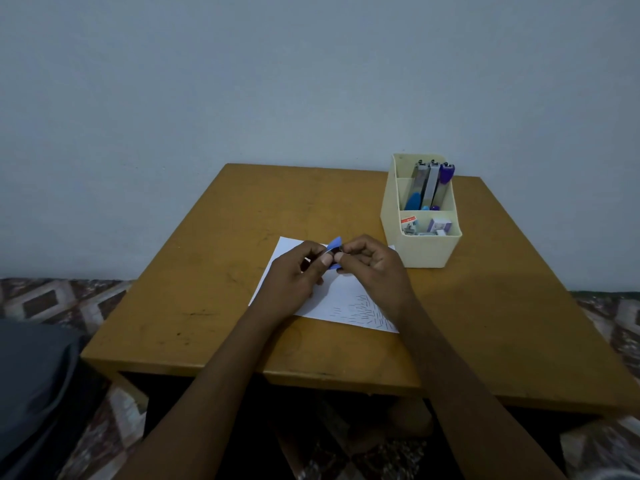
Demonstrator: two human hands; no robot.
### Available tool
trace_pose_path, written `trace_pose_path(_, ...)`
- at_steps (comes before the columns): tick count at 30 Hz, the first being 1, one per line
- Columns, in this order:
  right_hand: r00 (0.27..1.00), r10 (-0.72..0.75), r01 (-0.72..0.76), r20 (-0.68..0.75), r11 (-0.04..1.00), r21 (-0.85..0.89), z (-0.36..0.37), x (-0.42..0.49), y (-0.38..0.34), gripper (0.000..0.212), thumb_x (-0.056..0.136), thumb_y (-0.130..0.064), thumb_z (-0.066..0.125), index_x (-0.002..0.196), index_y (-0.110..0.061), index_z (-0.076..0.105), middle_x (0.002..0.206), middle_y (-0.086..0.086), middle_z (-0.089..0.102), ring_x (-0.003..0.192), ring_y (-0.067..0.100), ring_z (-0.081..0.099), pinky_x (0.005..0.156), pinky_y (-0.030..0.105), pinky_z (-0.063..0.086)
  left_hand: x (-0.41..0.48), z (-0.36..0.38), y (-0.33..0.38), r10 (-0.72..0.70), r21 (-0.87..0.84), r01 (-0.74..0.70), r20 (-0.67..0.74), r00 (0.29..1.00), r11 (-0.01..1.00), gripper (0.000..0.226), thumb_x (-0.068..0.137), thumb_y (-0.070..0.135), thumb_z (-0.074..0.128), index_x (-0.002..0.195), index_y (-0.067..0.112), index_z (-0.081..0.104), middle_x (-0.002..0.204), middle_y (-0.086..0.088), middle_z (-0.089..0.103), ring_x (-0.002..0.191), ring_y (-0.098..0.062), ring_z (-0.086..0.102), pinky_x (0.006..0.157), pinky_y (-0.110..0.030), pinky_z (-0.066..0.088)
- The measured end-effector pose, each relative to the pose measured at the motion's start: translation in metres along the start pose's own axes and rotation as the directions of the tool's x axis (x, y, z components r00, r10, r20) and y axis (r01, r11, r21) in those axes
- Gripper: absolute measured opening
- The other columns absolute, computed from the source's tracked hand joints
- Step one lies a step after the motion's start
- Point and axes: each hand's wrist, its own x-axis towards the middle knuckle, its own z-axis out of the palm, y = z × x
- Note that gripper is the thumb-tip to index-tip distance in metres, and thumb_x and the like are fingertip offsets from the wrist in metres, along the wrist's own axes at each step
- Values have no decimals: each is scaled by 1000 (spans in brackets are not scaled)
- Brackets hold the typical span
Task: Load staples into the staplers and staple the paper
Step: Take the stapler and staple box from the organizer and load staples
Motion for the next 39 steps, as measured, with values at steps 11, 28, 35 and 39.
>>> trace_pose_path(11, 1000, 9, -10, 12, 998, 54, 1, -1, 1, 11, 82, -8, 69, 90, -1, 66, 89, 10, 70, 87, 24, 69, 82, 36, 56, 0, 1, -4, 85, 83, -81, -51, 995, 993, 18, 97, 24, 53, 87, 14, 64, 71, 8, 61, 60, -2, 54, 58, -20, 44)
trace_pose_path(28, 999, -28, 26, -16, 997, -79, -1, -1, 3, 20, 83, -15, 69, 103, -12, 71, 98, 1, 71, 93, 12, 65, 84, 21, 51, -3, 1, 1, 19, 15, -19, -33, 999, 1000, 12, 91, 9, 61, 103, 13, 61, 86, 4, 71, 73, -6, 68, 66, -13, 51)
trace_pose_path(35, 998, -52, 44, -37, 981, -187, -1, 0, 6, 14, 84, -12, 68, 97, -18, 71, 94, -7, 69, 92, 8, 63, 82, 12, 48, -3, 1, 1, 0, 104, 3, -27, 1000, 995, 14, 92, 13, 61, 105, 19, 58, 89, 3, 74, 72, -2, 67, 67, -17, 51)
trace_pose_path(39, 998, -29, 20, -52, 986, -167, -3, -1, 5, 14, 83, -8, 69, 94, -15, 71, 87, -9, 67, 84, 2, 63, 80, 14, 50, -4, 2, 3, 11, 138, -10, -10, 1000, 990, 21, 91, 19, 62, 111, 26, 58, 90, 9, 74, 77, 4, 65, 68, -17, 48)
